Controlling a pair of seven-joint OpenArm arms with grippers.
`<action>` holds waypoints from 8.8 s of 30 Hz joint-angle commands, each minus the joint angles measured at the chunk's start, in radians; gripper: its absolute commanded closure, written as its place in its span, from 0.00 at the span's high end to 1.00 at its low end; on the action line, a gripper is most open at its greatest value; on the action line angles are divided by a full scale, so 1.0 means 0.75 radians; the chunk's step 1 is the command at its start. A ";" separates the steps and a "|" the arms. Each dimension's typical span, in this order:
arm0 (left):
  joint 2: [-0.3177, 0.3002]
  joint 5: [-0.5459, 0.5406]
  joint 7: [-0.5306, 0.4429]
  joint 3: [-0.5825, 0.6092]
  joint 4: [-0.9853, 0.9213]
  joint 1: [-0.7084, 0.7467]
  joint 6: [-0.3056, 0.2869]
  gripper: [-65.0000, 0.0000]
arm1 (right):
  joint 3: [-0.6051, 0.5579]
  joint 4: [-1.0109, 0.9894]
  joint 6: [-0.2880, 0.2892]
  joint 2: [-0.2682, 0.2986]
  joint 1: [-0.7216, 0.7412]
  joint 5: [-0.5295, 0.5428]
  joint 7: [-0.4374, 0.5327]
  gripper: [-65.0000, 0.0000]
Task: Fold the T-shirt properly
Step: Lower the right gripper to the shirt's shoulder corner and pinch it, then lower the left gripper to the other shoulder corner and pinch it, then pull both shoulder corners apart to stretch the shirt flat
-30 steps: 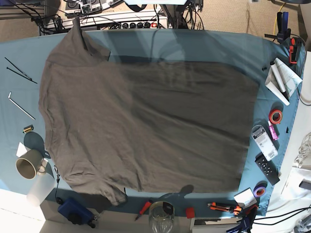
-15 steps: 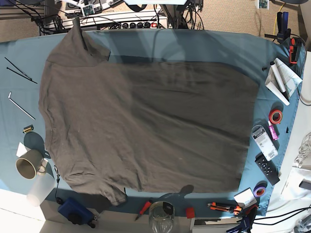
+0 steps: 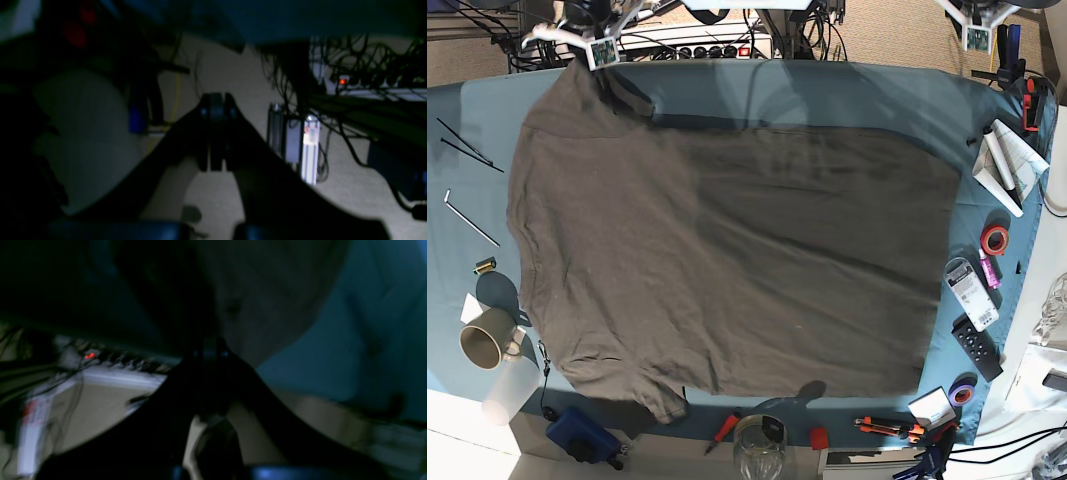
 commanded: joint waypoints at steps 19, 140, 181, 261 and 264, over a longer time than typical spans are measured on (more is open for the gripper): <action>-0.006 0.006 -0.021 -0.004 0.080 0.025 0.005 0.00 | 0.003 0.234 0.125 -0.008 0.169 0.263 -0.192 0.00; 0.053 -0.474 0.122 -0.003 -0.335 -0.816 -0.020 0.49 | 1.471 -0.650 1.348 -0.163 0.479 2.160 -0.862 0.35; 0.049 -0.474 0.116 -0.003 -0.335 -0.816 -0.025 0.49 | 1.104 -0.858 1.249 -0.259 0.612 1.925 -0.745 0.35; 0.153 -0.458 0.190 -0.005 -0.193 -0.627 0.049 0.00 | 1.371 -0.569 1.306 -0.205 0.391 2.135 -0.875 0.00; 0.154 -0.457 0.191 -0.005 -0.157 -0.579 0.050 0.00 | 1.441 -0.569 1.306 -0.204 0.378 2.173 -0.894 0.00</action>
